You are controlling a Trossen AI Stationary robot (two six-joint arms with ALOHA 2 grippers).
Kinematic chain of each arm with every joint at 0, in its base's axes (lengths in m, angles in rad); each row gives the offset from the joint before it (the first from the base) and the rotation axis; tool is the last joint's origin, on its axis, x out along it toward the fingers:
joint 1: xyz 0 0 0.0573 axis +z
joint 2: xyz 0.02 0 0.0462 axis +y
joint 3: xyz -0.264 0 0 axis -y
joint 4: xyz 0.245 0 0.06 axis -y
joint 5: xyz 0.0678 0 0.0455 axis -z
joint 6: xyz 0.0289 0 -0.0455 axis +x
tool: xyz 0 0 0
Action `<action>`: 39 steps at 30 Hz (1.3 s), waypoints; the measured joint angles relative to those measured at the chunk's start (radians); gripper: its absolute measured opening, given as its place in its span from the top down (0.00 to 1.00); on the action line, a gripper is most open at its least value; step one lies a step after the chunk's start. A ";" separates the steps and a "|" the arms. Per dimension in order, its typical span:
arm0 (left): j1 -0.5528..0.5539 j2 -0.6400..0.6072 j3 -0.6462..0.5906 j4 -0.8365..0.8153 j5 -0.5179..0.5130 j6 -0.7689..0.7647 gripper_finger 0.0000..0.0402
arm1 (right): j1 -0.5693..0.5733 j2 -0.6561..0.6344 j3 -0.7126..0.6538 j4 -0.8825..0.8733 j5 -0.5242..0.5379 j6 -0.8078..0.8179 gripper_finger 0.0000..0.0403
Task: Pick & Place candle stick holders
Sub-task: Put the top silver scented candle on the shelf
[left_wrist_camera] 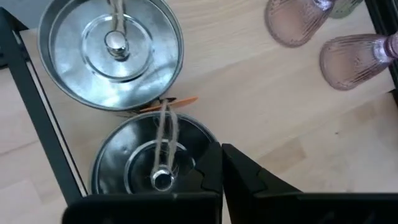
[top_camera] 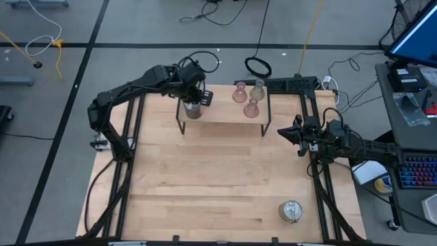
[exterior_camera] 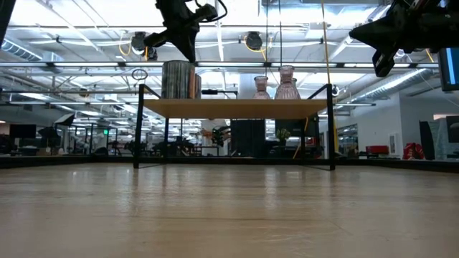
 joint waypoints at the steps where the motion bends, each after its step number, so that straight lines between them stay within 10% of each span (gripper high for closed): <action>1: 0.002 0.000 0.000 0.000 0.000 0.002 0.99 | 0.000 0.000 0.000 0.000 0.000 0.000 1.00; 39: 0.003 0.062 0.004 -0.042 -0.021 0.026 0.98 | 0.000 0.000 0.000 0.000 -0.001 0.000 1.00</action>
